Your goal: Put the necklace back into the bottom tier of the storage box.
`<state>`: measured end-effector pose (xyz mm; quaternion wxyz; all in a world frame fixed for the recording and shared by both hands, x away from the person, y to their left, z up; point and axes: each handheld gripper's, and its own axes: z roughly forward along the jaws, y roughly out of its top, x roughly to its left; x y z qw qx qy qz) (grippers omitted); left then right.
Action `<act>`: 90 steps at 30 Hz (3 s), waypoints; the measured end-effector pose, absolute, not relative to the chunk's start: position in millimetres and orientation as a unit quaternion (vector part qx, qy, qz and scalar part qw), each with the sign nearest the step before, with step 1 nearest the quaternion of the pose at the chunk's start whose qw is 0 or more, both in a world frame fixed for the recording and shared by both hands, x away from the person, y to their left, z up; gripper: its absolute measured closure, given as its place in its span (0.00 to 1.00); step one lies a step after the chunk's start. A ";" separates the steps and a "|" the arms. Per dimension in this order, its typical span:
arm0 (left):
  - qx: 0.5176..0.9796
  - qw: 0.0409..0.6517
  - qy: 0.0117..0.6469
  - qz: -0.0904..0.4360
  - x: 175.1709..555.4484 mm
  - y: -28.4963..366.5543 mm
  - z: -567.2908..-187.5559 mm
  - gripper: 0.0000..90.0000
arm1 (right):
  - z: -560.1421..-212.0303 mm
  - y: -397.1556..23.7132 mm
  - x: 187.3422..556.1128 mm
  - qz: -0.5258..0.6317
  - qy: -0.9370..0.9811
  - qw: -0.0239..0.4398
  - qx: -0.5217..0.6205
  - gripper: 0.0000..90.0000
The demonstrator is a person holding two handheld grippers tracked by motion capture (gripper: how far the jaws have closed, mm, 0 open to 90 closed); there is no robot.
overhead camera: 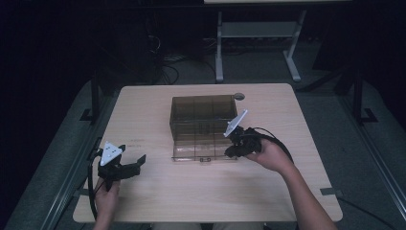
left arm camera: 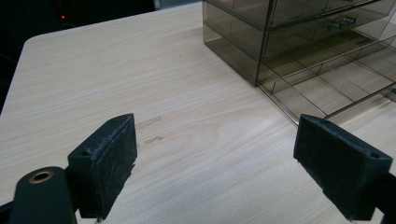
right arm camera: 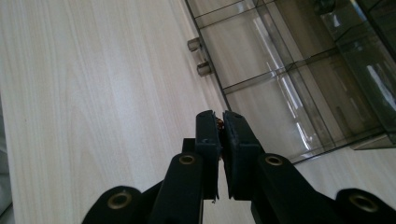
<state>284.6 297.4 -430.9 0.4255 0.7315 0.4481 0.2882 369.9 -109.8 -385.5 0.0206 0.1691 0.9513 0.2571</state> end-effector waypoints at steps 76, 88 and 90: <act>0.729 0.427 0.454 0.283 288.1 298.0 -432.0 0.15 | -436.7 -99.2 428.0 0.224 0.949 -0.004 0.223 0.94; 0.730 0.428 0.453 0.282 288.0 297.8 -432.2 0.15 | -439.3 -98.9 429.1 0.221 0.949 -0.002 0.226 0.92; 0.730 0.428 0.452 0.284 288.0 297.6 -431.8 0.14 | -439.1 -99.0 429.1 0.222 0.949 -0.001 0.226 0.91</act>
